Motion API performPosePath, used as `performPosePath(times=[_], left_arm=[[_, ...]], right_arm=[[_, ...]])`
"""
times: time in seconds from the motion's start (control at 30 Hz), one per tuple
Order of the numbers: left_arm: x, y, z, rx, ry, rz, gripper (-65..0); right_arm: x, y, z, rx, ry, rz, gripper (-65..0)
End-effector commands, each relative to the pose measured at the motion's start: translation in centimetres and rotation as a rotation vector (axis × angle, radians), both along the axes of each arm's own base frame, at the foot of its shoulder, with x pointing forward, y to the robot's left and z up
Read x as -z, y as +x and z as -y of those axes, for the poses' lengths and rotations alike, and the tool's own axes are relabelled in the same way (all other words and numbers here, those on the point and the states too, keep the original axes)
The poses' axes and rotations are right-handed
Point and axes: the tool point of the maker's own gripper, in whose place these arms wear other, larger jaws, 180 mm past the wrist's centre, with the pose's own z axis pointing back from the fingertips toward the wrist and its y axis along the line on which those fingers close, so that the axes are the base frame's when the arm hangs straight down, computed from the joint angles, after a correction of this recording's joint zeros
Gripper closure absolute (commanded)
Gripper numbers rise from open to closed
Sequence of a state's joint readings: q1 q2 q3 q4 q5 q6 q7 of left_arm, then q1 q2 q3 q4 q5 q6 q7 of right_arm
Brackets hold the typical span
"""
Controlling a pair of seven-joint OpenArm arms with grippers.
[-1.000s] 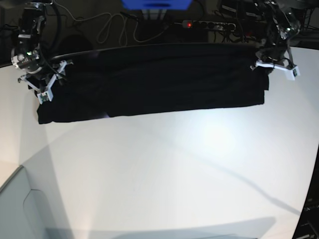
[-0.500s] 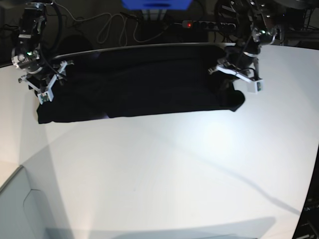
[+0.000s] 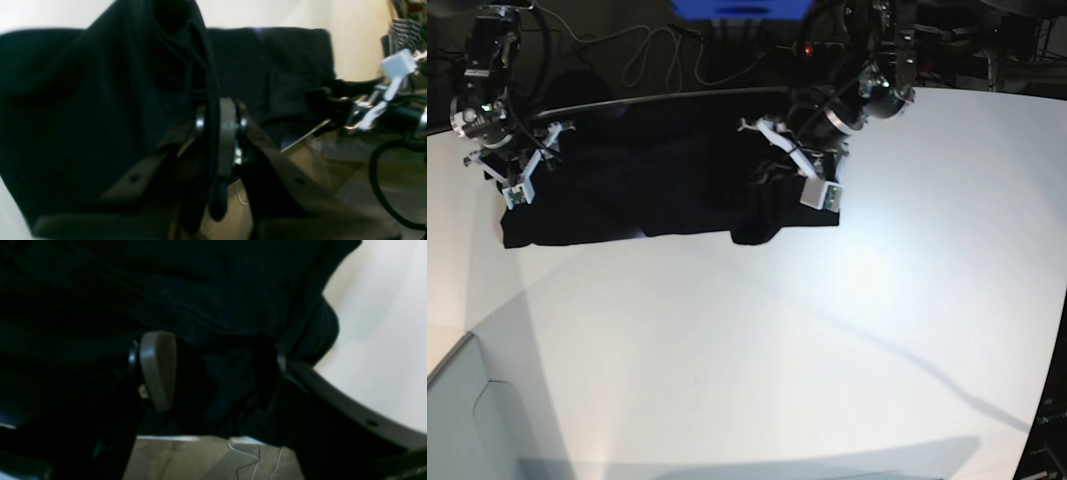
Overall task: Fold the T-shirt properly
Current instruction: 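Fold the strip end with the left gripper toward the right gripper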
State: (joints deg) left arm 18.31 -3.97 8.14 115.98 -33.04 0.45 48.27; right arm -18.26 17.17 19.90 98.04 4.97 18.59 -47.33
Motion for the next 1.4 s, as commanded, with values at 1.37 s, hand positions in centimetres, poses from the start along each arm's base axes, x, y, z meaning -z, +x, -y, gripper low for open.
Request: performPosePath(times=[1.37], left_arm=[[1.9,0.5,11.7,0.324,-0.072,0.03,0.0]], right_arm=[[-1.2,0.9,0.1,-0.031,-0.014,0.041,-35.2]])
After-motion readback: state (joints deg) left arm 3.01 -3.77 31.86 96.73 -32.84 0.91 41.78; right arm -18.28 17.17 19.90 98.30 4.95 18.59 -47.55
